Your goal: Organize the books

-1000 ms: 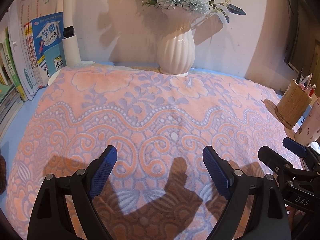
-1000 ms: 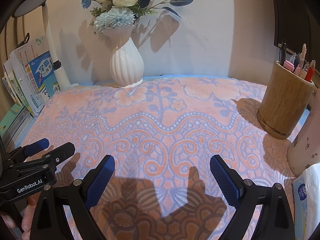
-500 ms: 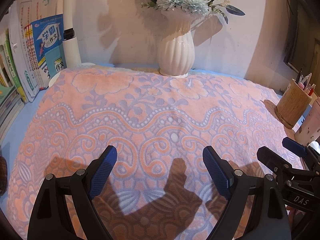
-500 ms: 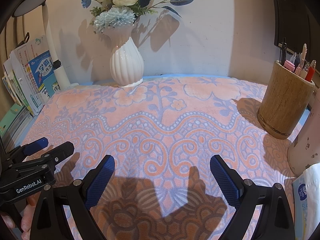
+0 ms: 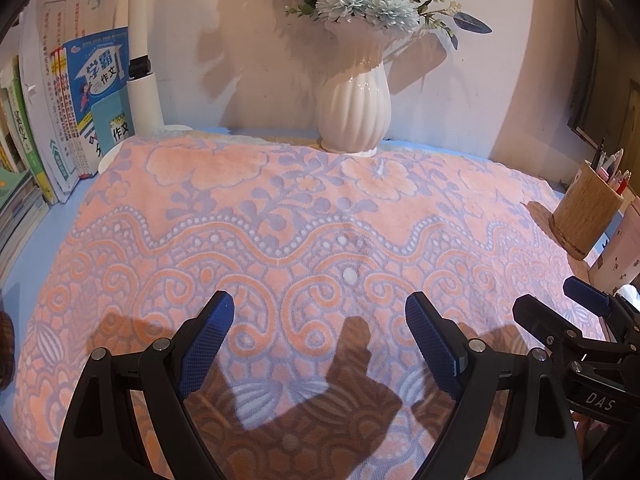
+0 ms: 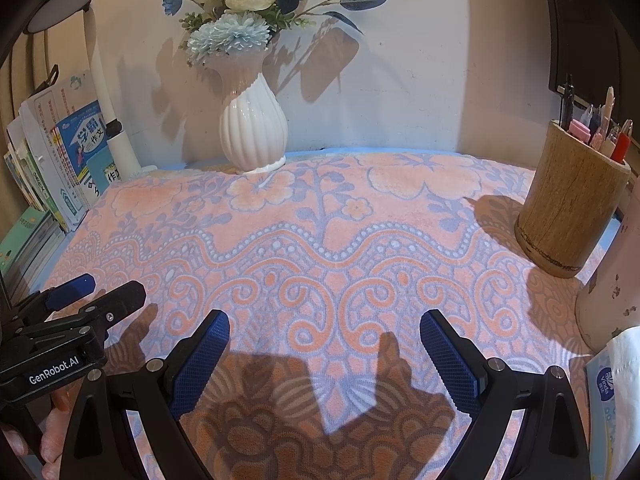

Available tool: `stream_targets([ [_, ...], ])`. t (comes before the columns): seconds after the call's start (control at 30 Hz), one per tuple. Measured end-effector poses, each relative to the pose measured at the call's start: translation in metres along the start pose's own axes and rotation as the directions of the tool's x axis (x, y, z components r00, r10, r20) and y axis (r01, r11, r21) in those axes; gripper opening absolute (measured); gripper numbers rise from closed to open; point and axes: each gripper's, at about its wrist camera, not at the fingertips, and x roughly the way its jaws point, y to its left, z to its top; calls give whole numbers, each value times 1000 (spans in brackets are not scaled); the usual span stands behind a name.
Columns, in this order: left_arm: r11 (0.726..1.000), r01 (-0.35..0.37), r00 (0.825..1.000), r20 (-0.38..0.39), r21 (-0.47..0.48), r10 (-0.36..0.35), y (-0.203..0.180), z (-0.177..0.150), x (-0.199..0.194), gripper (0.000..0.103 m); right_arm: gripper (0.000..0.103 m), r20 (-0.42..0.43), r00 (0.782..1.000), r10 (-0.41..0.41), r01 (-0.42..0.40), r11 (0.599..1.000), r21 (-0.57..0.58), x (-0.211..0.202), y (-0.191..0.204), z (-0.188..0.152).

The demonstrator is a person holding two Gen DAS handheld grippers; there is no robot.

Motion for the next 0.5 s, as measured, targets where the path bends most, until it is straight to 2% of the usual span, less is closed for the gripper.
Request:
stream_targets([
  [0.5,1000,-10,1000,-21,-18,9,5,0,4,87,96,-2,1000,0,0,1000,0,0,0,0],
])
